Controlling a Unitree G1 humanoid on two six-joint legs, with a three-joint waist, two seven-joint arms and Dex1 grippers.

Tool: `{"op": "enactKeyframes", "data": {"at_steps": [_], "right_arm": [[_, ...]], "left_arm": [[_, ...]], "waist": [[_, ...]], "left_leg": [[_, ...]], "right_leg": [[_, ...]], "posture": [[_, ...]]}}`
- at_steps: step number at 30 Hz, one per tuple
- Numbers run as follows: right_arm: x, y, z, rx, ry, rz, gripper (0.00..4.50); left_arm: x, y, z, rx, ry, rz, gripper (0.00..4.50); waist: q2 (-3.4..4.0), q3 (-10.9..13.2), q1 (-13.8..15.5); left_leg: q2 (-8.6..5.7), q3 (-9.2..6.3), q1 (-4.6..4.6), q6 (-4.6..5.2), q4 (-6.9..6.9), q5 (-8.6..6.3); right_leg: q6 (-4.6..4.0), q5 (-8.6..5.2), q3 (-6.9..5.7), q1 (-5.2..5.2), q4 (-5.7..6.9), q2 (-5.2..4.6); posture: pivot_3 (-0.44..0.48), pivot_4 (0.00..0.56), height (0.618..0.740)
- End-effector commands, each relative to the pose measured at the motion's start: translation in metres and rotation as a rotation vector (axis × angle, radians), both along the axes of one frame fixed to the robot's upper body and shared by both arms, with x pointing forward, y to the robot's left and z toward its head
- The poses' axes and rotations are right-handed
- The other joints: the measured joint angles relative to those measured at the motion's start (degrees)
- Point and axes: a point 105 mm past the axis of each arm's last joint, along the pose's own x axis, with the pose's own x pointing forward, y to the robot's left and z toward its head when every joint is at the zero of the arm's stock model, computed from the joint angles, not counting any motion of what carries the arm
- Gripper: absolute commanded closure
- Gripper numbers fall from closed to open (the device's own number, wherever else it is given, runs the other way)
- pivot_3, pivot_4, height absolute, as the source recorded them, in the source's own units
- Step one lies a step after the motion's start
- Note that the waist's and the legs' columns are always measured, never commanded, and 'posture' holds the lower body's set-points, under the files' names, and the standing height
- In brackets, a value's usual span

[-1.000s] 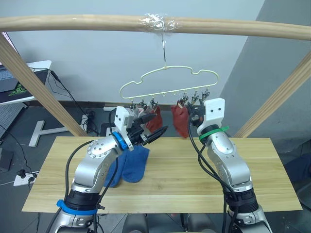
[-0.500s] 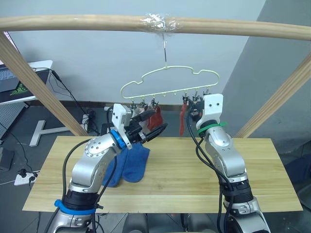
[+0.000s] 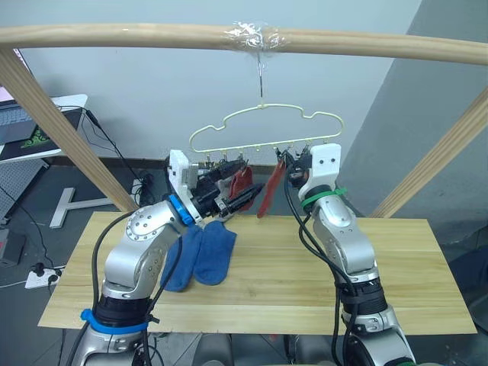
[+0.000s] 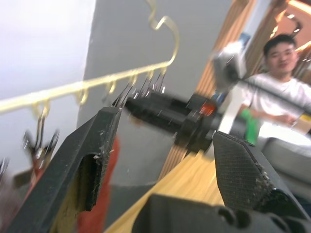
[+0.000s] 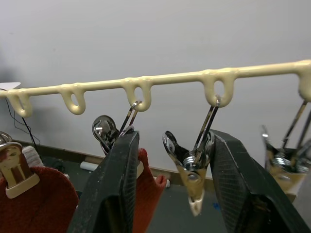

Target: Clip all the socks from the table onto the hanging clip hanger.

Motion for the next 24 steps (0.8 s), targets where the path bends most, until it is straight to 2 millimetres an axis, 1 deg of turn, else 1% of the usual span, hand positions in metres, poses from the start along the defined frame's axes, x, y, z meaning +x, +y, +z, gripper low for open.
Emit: {"op": "enactKeyframes", "data": {"at_steps": [1,13,15,17,20,21,24], "right_arm": [[-0.0018,0.0035,0.017,0.027,-0.062,0.02,2.32],[0.0003,0.0,0.0165,0.055,-0.051,0.006,2.32],[0.001,-0.0012,0.0164,0.054,-0.051,0.001,2.71],[0.0015,-0.0024,0.0165,0.056,-0.051,-0.006,3.22],[0.002,-0.0036,0.0166,0.055,-0.052,-0.01,4.26],[0.002,-0.0038,0.0166,0.054,-0.052,-0.011,4.35],[0.0024,-0.0048,0.0167,0.055,-0.052,-0.014,4.35]], "left_arm": [[-0.0056,-0.0013,0.0113,-0.016,-0.038,-0.014,1.02],[-0.0078,-0.0039,0.0163,-0.038,-0.048,-0.013,1.02],[-0.0078,-0.0045,0.0163,-0.038,-0.047,-0.013,1.02],[-0.008,-0.0047,0.016,-0.038,-0.045,-0.013,1.02],[-0.0079,-0.0051,0.0159,-0.037,-0.047,-0.011,1.02],[-0.0079,-0.0051,0.016,-0.037,-0.047,-0.01,1.02],[-0.0086,-0.0058,0.0154,-0.038,-0.045,-0.01,1.02]], "waist": [[0.0,0.0,0.0],[0.0,0.0,0.0],[0.0,0.0,0.0],[0.0,0.0,0.0],[0.0,0.0,0.0],[0.0,0.0,0.0],[0.0,0.0,0.0]], "left_leg": [[0.0,-0.01,0.0,0.0,0.0,0.0],[0.01,-0.01,0.01,0.0,0.0,0.0],[0.0,-0.01,0.01,0.0,0.0,0.0],[0.0,-0.01,0.01,0.0,-0.01,0.0],[0.01,-0.01,0.01,0.0,-0.01,0.0],[0.01,-0.01,0.01,0.0,-0.01,0.0],[0.01,-0.01,0.01,0.0,-0.01,0.0]], "right_leg": [[-0.01,-0.01,-0.01,0.0,0.01,0.01],[-0.03,-0.02,0.0,0.0,0.02,0.01],[-0.03,-0.02,0.0,0.0,0.02,0.01],[-0.03,-0.02,0.0,0.0,0.02,0.01],[-0.04,-0.02,0.0,0.0,0.01,0.01],[-0.04,-0.02,0.0,0.0,0.01,0.01],[-0.04,-0.02,0.0,0.0,0.02,0.01]], "posture": [[0.157,0.149,0.74],[0.156,0.151,0.74],[0.157,0.15,0.74],[0.157,0.15,0.74],[0.157,0.149,0.74],[0.157,0.149,0.74],[0.158,0.149,0.74]]}}
